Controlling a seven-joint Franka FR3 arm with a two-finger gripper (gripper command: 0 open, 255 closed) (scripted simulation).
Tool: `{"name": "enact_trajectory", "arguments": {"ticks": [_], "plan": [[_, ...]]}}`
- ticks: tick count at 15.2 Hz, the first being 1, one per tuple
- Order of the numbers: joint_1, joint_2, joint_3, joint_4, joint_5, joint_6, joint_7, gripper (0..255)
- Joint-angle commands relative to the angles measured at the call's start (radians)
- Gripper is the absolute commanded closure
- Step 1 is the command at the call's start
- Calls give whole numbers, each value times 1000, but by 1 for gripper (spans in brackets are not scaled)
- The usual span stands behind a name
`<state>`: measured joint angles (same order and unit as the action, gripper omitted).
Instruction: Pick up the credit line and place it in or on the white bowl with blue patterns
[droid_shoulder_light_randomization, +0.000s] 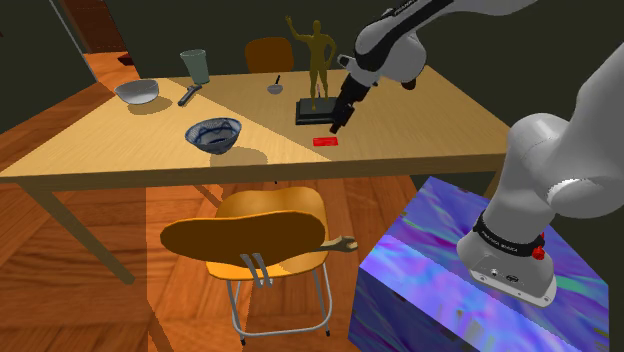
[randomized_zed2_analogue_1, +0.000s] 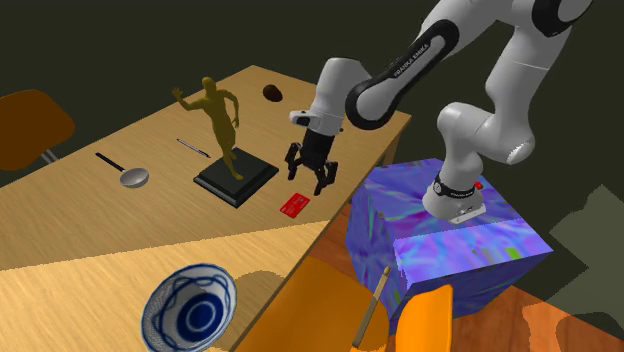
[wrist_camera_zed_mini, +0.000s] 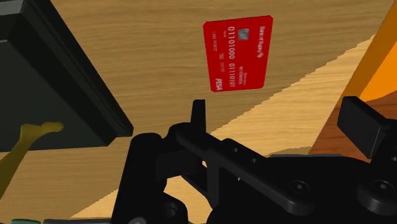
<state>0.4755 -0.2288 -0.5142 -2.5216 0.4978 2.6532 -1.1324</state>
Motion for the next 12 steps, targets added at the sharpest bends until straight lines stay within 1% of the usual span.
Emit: {"name": "enact_trajectory", "arguments": {"ticks": [1, 2, 3, 10, 12], "plan": [[98, 99, -86, 50, 210, 21, -226, 0], [131, 151, -114, 84, 318, 9, -333, 0], [140, 188, -120, 108, 388, -4, -402, 0], [144, 315, -90, 163, 571, -2, -524, 0], [143, 325, -87, 167, 585, -2, -533, 0]]}}
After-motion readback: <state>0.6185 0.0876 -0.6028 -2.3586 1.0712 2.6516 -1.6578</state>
